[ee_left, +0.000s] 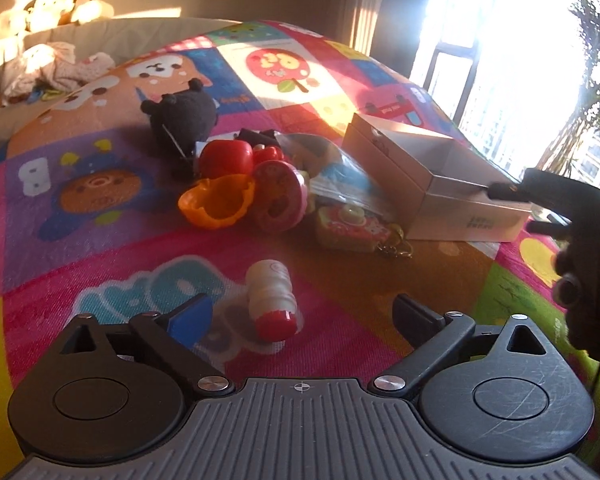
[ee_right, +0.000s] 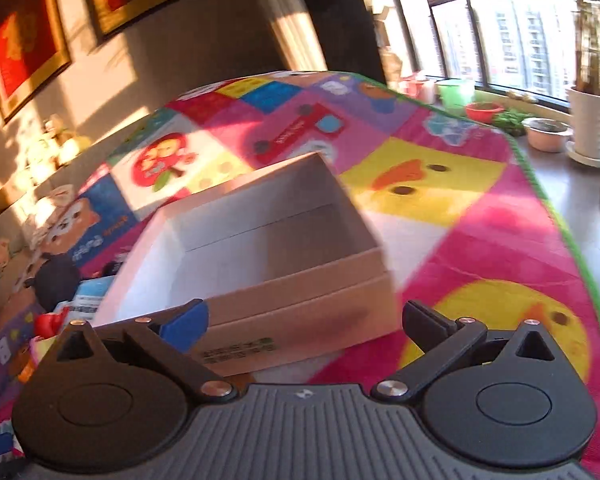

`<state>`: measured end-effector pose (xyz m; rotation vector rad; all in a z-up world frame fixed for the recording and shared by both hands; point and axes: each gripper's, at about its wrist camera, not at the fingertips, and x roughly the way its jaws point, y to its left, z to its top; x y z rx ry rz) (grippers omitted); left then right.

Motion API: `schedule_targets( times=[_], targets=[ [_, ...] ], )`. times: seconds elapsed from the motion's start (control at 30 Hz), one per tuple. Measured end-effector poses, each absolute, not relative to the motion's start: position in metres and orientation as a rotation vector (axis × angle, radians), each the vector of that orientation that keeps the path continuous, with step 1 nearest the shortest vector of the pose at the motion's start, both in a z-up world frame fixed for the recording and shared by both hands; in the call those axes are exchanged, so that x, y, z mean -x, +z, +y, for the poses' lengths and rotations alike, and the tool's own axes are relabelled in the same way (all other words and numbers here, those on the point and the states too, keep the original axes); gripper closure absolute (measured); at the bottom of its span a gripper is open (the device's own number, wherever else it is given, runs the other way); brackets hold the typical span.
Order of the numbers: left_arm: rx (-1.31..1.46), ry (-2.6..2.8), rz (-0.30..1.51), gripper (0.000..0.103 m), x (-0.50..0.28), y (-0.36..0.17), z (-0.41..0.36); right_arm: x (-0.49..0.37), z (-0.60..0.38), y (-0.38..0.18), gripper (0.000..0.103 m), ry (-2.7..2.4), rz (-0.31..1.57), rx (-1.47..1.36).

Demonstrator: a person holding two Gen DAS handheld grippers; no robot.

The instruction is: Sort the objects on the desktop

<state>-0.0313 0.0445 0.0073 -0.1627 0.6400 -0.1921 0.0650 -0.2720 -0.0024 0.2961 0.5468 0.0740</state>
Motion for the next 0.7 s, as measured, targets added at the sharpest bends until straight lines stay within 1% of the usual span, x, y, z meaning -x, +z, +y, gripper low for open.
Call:
schedule_targets(
  times=[0.17,0.37,0.53,0.7],
  targets=[
    [0.185,-0.183,0.642,0.003,0.031,0.007,0.048,-0.077,-0.217,0.014,0.000,0.207,0.477,-0.144],
    [0.220,-0.179,0.651,0.002,0.030,0.005,0.052,-0.059,-0.156,0.010,0.000,0.446,0.501,0.046],
    [0.230,-0.177,0.647,0.001,0.031,0.005,0.054,-0.068,-0.118,0.015,0.000,0.536,0.507,0.075],
    [0.254,-0.169,0.634,0.001,0.033,0.005,0.057,-0.086,-0.099,0.013,0.001,0.484,0.557,0.111]
  ],
)
